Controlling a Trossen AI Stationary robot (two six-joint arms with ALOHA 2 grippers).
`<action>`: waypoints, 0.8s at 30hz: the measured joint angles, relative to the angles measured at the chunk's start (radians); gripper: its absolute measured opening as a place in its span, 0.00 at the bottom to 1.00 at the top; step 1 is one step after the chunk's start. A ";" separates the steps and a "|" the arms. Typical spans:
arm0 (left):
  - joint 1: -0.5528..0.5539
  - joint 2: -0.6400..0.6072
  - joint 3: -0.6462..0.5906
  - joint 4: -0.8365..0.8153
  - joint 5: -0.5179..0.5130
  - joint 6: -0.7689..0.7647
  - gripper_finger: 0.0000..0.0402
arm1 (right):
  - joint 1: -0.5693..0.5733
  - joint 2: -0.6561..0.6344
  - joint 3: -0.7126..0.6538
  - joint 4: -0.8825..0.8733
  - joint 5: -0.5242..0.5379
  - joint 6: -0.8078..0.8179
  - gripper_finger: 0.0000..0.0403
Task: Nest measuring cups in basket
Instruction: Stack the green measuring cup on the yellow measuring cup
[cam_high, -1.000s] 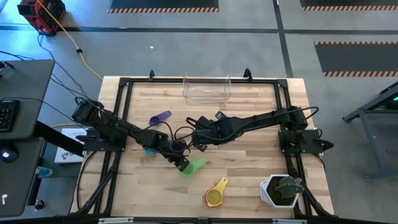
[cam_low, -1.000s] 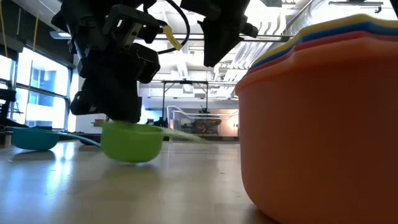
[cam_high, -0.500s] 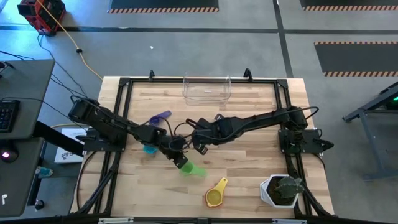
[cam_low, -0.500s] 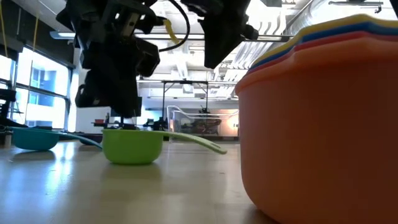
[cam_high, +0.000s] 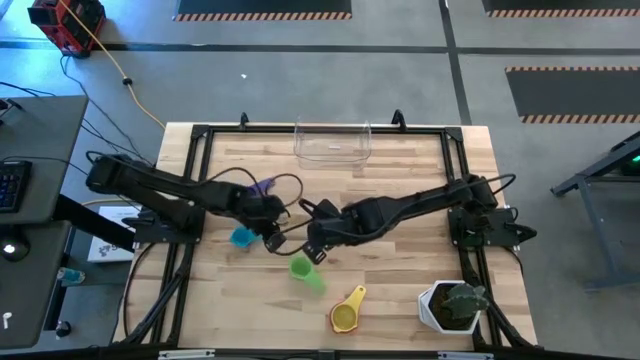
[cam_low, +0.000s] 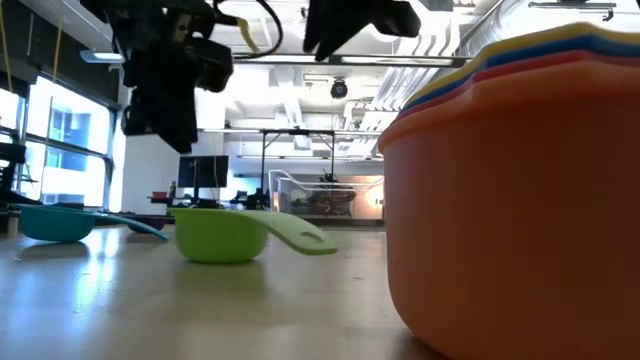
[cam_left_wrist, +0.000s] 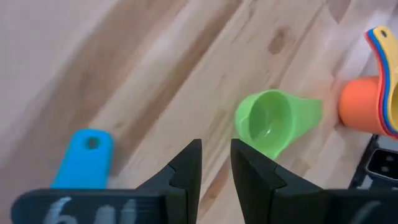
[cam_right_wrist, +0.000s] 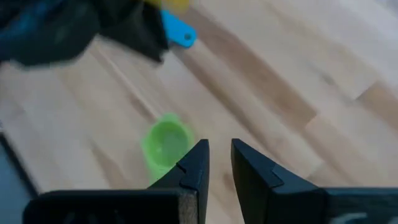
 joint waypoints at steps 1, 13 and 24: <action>0.007 -0.019 0.000 -0.006 -0.005 0.012 0.19 | 0.006 0.000 -0.003 0.010 -0.001 0.021 0.15; 0.056 -0.218 0.001 -0.044 -0.008 0.098 0.19 | 0.042 0.033 -0.049 0.128 0.001 0.062 0.18; 0.056 -0.292 0.001 -0.096 -0.008 0.107 0.19 | 0.033 0.115 -0.048 0.215 -0.002 0.085 0.32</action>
